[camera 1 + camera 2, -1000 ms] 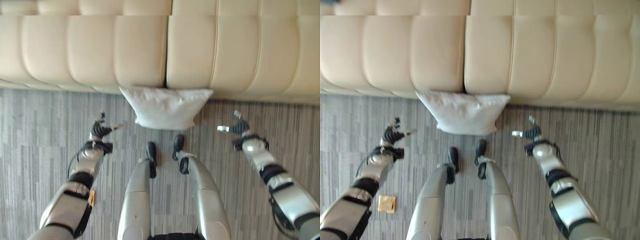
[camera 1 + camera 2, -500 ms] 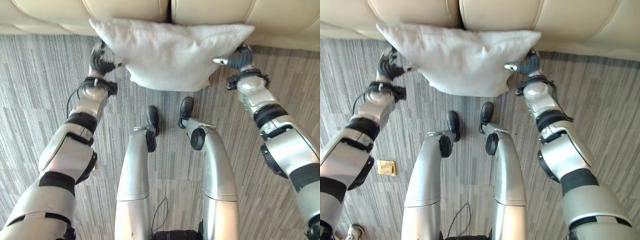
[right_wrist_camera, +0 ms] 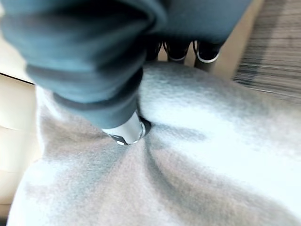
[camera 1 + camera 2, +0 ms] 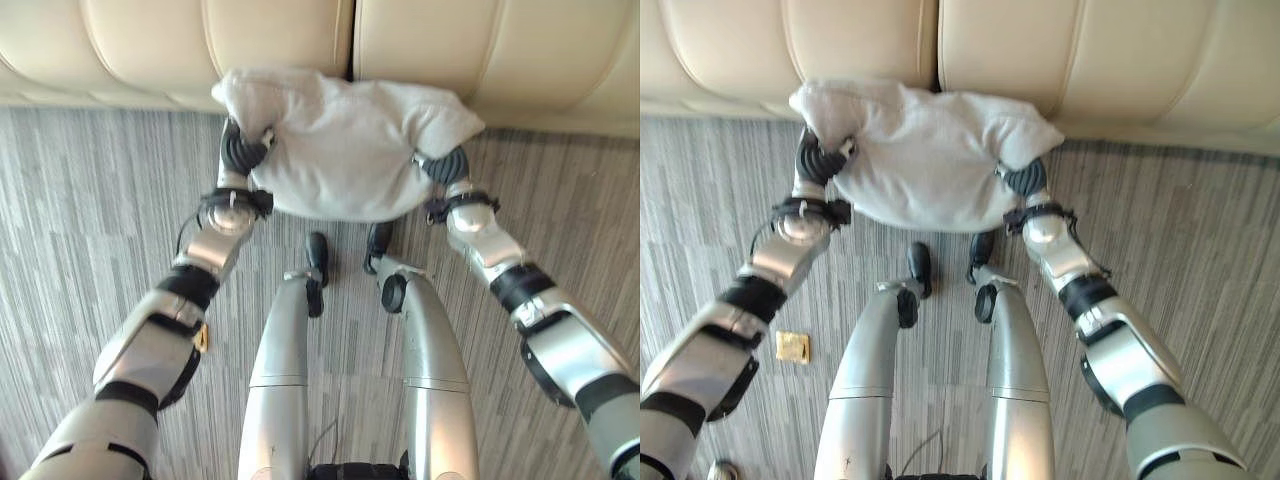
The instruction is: Pick up all the scattered cushions and arrange them neatly on the sofa.
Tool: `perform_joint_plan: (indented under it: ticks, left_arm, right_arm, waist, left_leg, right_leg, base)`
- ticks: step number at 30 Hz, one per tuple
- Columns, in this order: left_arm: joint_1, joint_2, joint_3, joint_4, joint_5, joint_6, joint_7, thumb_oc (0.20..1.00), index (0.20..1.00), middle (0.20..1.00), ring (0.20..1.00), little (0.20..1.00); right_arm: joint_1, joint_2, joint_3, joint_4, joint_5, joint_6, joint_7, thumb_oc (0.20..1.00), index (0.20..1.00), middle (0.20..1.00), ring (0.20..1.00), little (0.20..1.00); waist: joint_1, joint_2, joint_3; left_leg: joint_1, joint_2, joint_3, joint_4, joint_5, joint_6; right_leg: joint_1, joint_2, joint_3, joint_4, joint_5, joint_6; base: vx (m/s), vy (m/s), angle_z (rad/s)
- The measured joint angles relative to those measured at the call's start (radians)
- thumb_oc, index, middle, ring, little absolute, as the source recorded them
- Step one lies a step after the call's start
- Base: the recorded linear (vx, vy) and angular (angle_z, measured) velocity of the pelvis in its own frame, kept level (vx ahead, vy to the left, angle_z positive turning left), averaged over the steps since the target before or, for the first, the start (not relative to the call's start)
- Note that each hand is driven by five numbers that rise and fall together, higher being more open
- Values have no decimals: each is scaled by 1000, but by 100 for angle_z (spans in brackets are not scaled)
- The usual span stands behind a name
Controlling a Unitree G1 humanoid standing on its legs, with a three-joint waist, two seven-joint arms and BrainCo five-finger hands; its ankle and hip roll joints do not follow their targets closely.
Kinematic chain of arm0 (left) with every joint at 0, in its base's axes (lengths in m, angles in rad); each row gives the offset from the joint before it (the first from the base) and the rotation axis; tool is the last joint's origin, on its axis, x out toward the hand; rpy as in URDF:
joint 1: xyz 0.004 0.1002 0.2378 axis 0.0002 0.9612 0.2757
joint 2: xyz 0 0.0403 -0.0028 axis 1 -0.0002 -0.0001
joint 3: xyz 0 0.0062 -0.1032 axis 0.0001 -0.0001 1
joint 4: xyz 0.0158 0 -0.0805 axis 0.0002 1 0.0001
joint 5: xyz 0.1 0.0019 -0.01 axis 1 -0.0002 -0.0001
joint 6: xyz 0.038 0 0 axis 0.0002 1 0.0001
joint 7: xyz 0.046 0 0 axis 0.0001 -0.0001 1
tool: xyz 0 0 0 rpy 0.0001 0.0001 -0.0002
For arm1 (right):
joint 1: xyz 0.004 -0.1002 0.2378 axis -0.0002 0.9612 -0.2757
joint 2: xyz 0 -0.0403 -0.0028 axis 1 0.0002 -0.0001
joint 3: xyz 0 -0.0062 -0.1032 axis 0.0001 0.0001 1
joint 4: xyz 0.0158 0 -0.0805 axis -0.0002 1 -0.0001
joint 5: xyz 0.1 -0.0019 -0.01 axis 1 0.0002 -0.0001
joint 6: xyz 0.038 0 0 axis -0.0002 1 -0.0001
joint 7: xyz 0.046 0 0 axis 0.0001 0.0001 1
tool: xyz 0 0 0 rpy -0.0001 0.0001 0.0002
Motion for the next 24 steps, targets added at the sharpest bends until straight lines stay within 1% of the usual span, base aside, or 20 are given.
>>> perform_joint_plan:
  ticks: [2,3,4,5,8,10,11,12,13,14,16,17,18,19,21,23,24]
  left_arm:
    - [54,-16,22,-30,19,-10,2,200,200,200,200,200]
    - [126,-30,71,-103,35,-9,3,200,200,200,200,200]
    - [145,-38,70,-104,38,-18,5,200,200,200,200,200]
    - [160,-44,71,-104,39,-18,6,200,200,200,200,200]
    - [272,-71,101,-209,39,-17,5,200,200,200,200,200]
    - [357,-75,100,-265,40,-32,4,200,200,200,200,200]
    - [419,-66,115,-329,39,-27,-7,200,200,200,200,200]
    - [534,-59,142,-440,38,-30,-23,200,200,200,200,200]
    - [605,-47,138,-474,39,-45,-43,200,200,200,200,200]
    - [617,-40,139,-490,38,-45,-50,200,200,200,200,200]
    - [646,-24,139,-541,30,-45,-61,200,200,200,200,200]
    - [665,-17,139,-565,29,-45,-71,200,200,200,200,200]
    - [677,-16,137,-575,29,-46,-80,200,200,200,200,200]
    - [681,-16,137,-577,29,-46,-86,200,200,200,200,200]
    - [682,-12,137,-577,27,-46,-90,200,200,200,200,200]
    - [682,-13,135,-577,27,-46,-93,200,200,200,200,200]
    - [679,-14,135,-576,27,-46,-94,200,200,200,200,200]
  right_arm:
    - [56,1,-14,-55,-31,-4,1,200,200,200,200,200]
    - [121,10,-63,-156,-66,0,4,200,200,200,200,200]
    - [141,10,-73,-172,-84,-16,5,200,200,200,200,200]
    - [155,14,-80,-178,-100,-16,5,200,200,200,200,200]
    - [272,20,-119,-295,-114,-15,16,200,200,200,200,200]
    - [364,27,-124,-362,-120,-22,24,200,200,200,200,200]
    - [417,28,-136,-419,-121,-18,47,200,200,200,200,200]
    - [523,12,-138,-526,-122,-18,74,200,200,200,200,200]
    - [610,-9,-141,-590,-139,-26,103,200,200,200,200,200]
    - [626,-18,-150,-608,-139,-26,116,200,200,200,200,200]
    - [656,-44,-169,-658,-139,-26,136,200,200,200,200,200]
    - [674,-59,-180,-681,-138,-26,148,200,200,200,200,200]
    - [692,-66,-192,-698,-139,-26,155,200,200,200,200,200]
    - [700,-69,-197,-709,-138,-26,159,200,200,200,200,200]
    - [701,-70,-202,-712,-138,-26,166,200,200,200,200,200]
    - [704,-68,-204,-712,-138,-27,166,200,200,200,200,200]
    - [707,-66,-207,-712,-138,-30,166,200,200,200,200,200]
  waist:
    - [-4,0,-9]
    - [-15,0,-9]
    - [-18,0,-9]
    - [-20,0,-9]
    - [-31,-2,-8]
    - [-38,-8,-7]
    - [-47,-11,-6]
    - [-59,-16,-6]
    - [-61,-16,-54]
    - [-63,-19,-78]
    - [-66,-23,-84]
    - [-68,-21,-98]
    - [-69,-17,-126]
    - [-69,-16,-145]
    - [-70,-16,-159]
    - [-72,-15,-187]
    - [-74,-16,-190]
  left_leg:
    - [55,-2,1,-26,2,3]
    - [110,-8,3,-65,10,6]
    - [154,-10,6,-93,16,6]
    - [190,-11,8,-108,16,6]
    - [328,-20,11,-198,32,8]
    - [470,-31,13,-280,50,5]
    - [566,-33,14,-335,47,3]
    - [703,-31,17,-410,65,-2]
    - [805,-29,12,-474,69,-7]
    - [830,-27,14,-505,74,-9]
    - [922,-26,17,-581,99,-14]
    - [962,-25,17,-616,109,-18]
    - [980,-23,17,-639,113,-21]
    - [998,-20,17,-656,116,-26]
    - [1048,-14,17,-682,121,-33]
    - [1050,-10,5,-680,123,-37]
    - [1049,-10,-1,-675,129,-46]
  right_leg:
    - [55,5,3,-26,9,9]
    - [109,11,10,-62,18,19]
    - [150,12,10,-87,31,15]
    - [185,11,10,-99,31,15]
    - [317,13,9,-173,39,27]
    - [444,14,12,-238,43,35]
    - [532,17,10,-271,19,63]
    - [663,31,8,-333,28,63]
    - [758,45,9,-390,38,53]
    - [779,50,8,-413,31,64]
    - [866,65,9,-476,56,54]
    - [901,71,9,-503,63,50]
    - [918,77,9,-524,66,50]
    - [939,83,8,-546,71,48]
    - [996,95,8,-582,75,48]
    - [1015,100,-5,-603,75,47]
    - [1026,99,-15,-614,77,43]
  base:
    - [35,-23,-5]
    - [-26,-30,-9]
    - [-13,-41,-9]
    - [17,-34,-6]
    - [96,-33,1]
    - [238,-64,-2]
    - [286,-85,-8]
    - [305,-103,-13]
    - [268,-87,-13]
    - [283,-95,-10]
    - [184,-91,-8]
    - [161,-110,-6]
    - [156,-102,-4]
    - [132,-122,-3]
    - [91,-148,1]
    - [76,-145,17]
    - [59,-104,28]
